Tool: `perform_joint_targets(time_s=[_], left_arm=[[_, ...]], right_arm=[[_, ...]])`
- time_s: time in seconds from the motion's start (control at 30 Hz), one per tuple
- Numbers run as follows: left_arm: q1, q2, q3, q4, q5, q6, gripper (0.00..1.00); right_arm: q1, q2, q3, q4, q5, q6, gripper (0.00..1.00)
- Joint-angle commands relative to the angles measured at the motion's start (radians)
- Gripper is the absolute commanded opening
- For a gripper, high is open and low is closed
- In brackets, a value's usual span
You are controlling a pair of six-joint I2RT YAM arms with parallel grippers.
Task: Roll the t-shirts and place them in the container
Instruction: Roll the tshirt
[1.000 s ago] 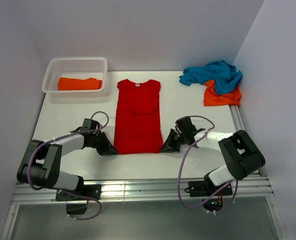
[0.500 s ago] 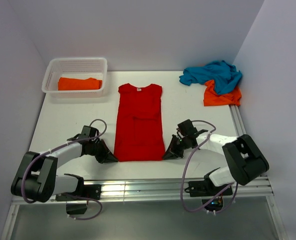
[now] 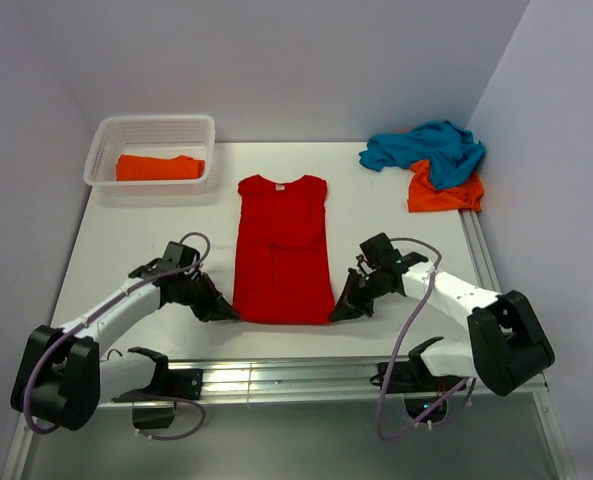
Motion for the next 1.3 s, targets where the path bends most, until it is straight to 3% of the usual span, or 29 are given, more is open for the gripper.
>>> perform_joint_targets(time_s=[0.0,0.47,1.27], left_arm=[[0.023,0.053,0.071,-0.063,0.014,0.025,0.00],[0.123,0.237,0.274,-0.091,0.025,0.117,0.00],[0.168,0.619,0.602,-0.099,0.034,0.217,0.00]], right_arm=[[0.001,0.041,0.077,-0.086,-0.032,-0.034,0.00],[-0.074,0.196,0.309,-0.158,-0.053,-0.089,0.00],[-0.188,0.543,0.608,-0.215,-0.067,-0.189,0.00]])
